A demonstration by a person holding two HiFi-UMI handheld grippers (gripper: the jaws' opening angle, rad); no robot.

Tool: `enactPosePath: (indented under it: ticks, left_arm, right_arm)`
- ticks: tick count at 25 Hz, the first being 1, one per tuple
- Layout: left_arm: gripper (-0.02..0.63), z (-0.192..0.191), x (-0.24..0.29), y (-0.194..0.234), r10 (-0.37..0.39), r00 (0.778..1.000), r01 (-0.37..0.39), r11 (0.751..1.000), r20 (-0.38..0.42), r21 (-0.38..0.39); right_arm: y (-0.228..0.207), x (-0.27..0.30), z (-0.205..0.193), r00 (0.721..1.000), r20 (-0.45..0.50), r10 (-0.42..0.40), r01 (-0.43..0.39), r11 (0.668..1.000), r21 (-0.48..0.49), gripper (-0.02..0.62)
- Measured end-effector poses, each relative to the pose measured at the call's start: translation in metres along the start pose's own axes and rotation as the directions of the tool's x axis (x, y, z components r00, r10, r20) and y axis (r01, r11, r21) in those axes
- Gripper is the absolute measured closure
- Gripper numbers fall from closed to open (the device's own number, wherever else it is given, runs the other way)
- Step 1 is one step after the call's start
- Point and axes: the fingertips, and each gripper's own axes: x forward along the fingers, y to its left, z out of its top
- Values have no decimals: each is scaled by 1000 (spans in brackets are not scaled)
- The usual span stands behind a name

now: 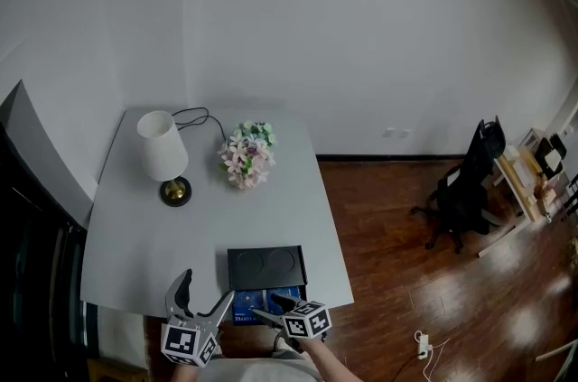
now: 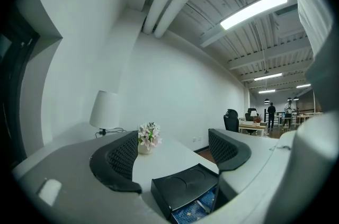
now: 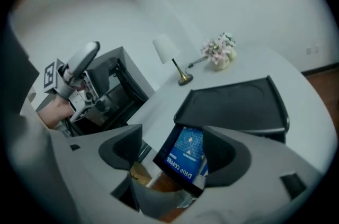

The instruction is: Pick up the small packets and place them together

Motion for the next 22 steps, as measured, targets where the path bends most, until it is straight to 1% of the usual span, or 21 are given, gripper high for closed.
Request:
enactPosePath:
  ticks: [3, 5, 6, 7, 8, 9, 13, 14, 16, 18, 21, 22]
  left_arm:
    - [195, -4, -3, 3, 8, 1000, -8, 1000, -6, -8]
    - [195, -5, -5, 5, 15, 1000, -15, 1000, -9, -12]
    - [196, -6, -7, 7, 17, 1000, -18, 1000, -12, -12]
    - [196, -7, -8, 8, 20, 1000, -21, 1000, -17, -12]
    - [196, -9, -8, 9, 24, 999, -25, 1000, -22, -15]
    - [196, -10, -9, 11, 28, 999, -29, 999, -27, -17]
    - [196, -14, -12, 17, 45, 998, -46, 999, -34, -24]
    - [196, -14, -13, 18, 48, 998, -49, 998, -34, -25]
    - [196, -15, -13, 21, 53, 998, -54, 998, -33, -29]
    - [196, -15, -12, 23, 56, 998, -57, 998, -32, -33]
    - [201, -18, -9, 24, 56, 998, -58, 998, -34, -40]
    - [201, -18, -7, 24, 53, 998, -55, 998, -33, -41]
  right_arm:
    - [-11, 24, -22, 995, -100, -7, 17, 995, 99, 244]
    - [-21, 36, -32, 990, -141, -23, 47, 985, 166, 245]
    - [-27, 41, -35, 986, -160, -40, 70, 980, 185, 245]
    - [-32, 45, -39, 981, -182, -60, 95, 978, 188, 247]
    - [-37, 49, -43, 975, -208, -79, 118, 976, 182, 284]
    - [-41, 51, -46, 968, -233, -93, 136, 975, 177, 301]
    - [-50, 59, -54, 948, -291, -130, 190, 964, 189, 301]
    - [-53, 59, -55, 942, -300, -149, 210, 960, 183, 312]
    - [-59, 55, -55, 932, -314, -181, 243, 955, 169, 380]
    - [-62, 53, -56, 930, -318, -185, 247, 955, 166, 440]
    - [-64, 51, -57, 930, -312, -196, 253, 955, 153, 450]
    - [-65, 50, -58, 926, -313, -210, 264, 954, 141, 477]
